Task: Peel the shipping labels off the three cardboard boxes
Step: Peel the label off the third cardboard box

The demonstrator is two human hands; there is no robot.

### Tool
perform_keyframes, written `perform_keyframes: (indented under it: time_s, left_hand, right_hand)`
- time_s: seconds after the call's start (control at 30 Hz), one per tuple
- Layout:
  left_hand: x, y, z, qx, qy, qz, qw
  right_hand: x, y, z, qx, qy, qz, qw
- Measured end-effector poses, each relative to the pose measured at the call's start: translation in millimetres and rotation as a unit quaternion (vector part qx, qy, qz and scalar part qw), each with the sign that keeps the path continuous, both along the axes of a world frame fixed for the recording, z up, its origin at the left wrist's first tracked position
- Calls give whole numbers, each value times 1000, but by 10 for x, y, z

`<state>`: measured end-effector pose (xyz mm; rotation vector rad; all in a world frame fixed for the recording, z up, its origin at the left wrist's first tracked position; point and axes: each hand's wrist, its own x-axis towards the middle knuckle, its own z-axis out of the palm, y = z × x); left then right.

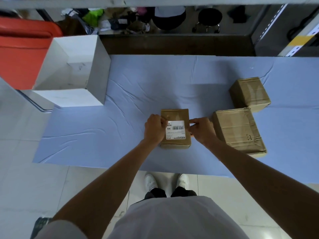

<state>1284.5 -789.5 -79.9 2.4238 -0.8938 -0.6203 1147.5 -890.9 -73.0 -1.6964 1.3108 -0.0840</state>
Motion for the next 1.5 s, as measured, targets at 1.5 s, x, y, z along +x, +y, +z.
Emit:
perform_keyframes:
  time_s: [1.5]
  left_hand:
    - [2,-25,-15,5,31,31,999]
  right_hand:
    - [-169,88,11,100,-129,91,983]
